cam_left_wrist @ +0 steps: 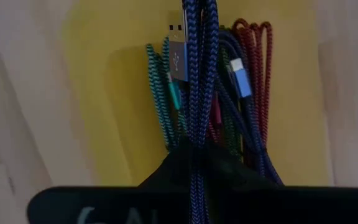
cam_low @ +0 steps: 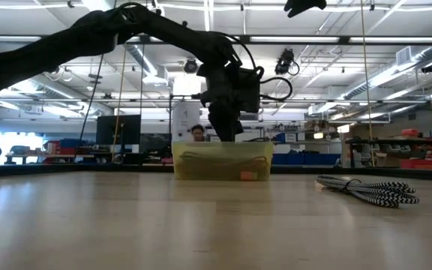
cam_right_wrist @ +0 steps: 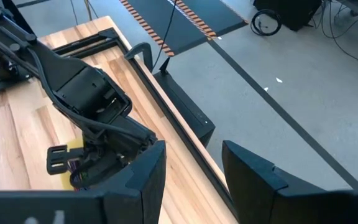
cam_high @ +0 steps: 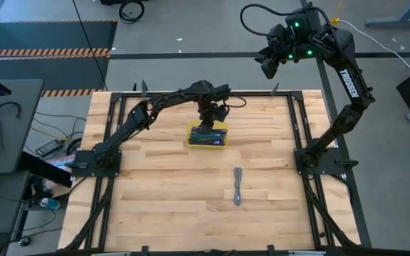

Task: Pick and place USB-C Cables
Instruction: Put the violet charger cable into the bin

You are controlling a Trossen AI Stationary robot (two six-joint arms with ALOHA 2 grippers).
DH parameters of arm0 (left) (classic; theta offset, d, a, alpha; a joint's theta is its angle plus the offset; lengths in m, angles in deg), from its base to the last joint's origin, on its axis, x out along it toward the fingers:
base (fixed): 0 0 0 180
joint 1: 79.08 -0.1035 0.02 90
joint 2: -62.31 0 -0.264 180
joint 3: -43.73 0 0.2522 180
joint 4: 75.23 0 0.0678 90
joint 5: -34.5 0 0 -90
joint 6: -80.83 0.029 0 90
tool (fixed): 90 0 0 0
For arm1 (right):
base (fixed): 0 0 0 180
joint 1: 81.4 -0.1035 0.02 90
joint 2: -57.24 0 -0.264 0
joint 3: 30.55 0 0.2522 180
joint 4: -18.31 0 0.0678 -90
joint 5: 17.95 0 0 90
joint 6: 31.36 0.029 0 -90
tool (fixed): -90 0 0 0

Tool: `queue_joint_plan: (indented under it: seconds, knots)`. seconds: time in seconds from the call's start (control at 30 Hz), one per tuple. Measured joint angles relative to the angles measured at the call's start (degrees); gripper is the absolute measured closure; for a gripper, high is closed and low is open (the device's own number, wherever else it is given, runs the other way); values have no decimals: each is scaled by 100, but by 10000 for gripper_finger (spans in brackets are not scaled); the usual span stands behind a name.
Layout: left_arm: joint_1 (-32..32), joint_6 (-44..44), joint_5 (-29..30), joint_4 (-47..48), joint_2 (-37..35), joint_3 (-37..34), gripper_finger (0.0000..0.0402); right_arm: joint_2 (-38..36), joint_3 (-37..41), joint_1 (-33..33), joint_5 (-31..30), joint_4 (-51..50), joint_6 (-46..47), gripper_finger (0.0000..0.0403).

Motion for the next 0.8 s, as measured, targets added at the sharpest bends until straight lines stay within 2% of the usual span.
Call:
queue_joint_plan:
  seconds: [0.3, 0.57, 0.8]
  knots:
    - [10, -426, 318, 94, 169, 0, 383, 0, 0, 0, 0, -2, 22, 240]
    - [35, -607, 333, 39, 168, 0, 381, 0, 0, 0, 0, -2, 12, 240]
    - [33, -647, 336, 28, 168, 0, 283, 0, 0, 0, 0, -2, 2, 240]
